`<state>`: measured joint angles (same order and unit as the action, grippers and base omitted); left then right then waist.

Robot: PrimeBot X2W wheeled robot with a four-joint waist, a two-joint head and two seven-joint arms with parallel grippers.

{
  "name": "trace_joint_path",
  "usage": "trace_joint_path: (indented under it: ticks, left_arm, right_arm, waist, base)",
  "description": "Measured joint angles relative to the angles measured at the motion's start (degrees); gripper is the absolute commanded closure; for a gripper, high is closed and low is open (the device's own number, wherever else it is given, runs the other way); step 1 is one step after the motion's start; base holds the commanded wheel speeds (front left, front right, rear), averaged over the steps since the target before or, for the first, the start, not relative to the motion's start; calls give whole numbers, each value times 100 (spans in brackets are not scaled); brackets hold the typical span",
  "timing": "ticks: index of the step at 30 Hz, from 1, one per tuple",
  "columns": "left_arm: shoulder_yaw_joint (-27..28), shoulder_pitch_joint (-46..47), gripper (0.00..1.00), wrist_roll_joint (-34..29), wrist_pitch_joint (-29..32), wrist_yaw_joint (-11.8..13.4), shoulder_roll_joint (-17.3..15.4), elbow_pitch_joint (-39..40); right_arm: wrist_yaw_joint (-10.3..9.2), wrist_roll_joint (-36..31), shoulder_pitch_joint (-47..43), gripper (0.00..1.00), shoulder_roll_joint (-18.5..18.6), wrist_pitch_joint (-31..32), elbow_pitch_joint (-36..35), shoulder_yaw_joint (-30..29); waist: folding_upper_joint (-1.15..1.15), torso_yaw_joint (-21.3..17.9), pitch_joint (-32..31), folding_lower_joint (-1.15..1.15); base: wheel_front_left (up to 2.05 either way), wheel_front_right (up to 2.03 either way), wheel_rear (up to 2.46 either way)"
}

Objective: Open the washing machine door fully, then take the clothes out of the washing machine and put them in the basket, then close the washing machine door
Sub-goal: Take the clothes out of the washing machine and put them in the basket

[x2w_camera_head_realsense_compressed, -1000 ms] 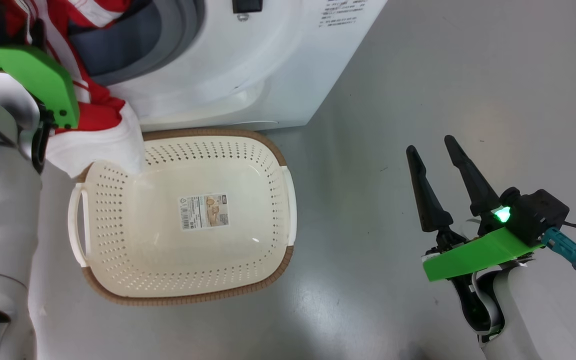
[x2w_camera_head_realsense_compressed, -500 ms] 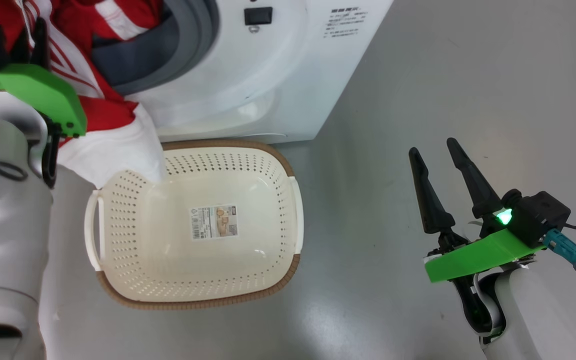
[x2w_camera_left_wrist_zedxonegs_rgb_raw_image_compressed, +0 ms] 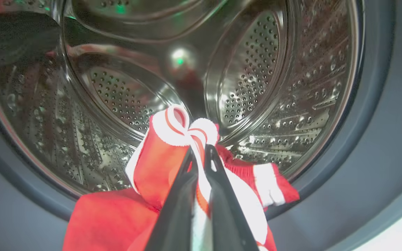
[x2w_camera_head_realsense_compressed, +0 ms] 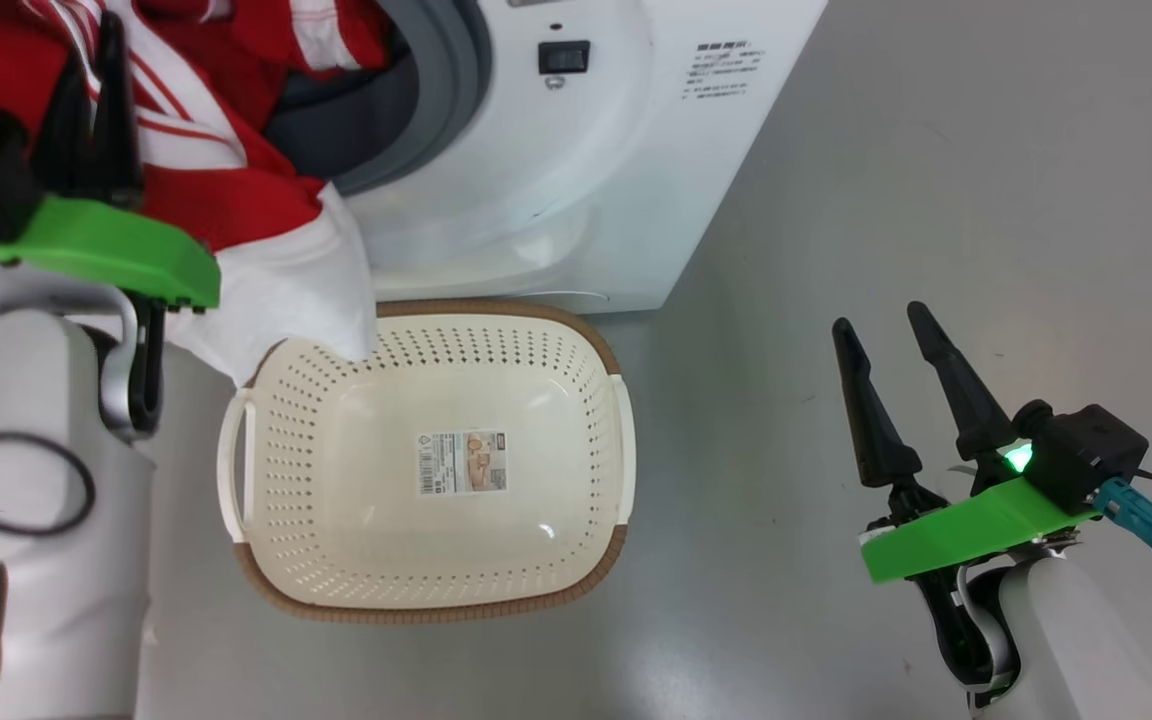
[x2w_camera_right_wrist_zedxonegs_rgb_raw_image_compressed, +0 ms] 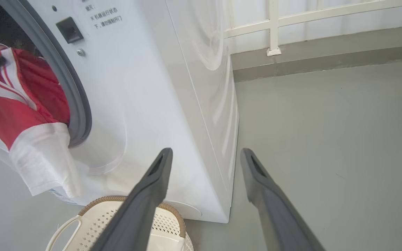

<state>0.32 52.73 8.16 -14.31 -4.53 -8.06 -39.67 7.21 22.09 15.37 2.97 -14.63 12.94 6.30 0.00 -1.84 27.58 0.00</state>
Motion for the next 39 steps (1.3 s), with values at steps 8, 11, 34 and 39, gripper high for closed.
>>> trace_joint_path:
  ticks: [8,11,34,39]
  left_arm:
    - [302,-927,100,-2,-16,-2,211,1532]
    - [400,-1249,100,-7,-16,-4,292,2073]
    - [611,-2539,100,-78,-42,5,604,5176]
    - [449,-2743,100,-76,-42,53,608,5128]
  right_arm:
    - [0,-35,-20,0,1,0,0,-38]
    - [0,-36,-88,0,1,0,2,-54]
    - [0,-58,-122,0,0,0,8,-90]
    - [0,-58,-122,0,1,0,8,-63]
  waist:
    - [0,81,-109,0]
    - [0,108,-134,0]
    - [0,165,-137,0]
    - [0,154,-120,0]
  base:
    - [0,0,0]
    - [0,0,0]
    - [0,0,0]
    - [0,0,0]
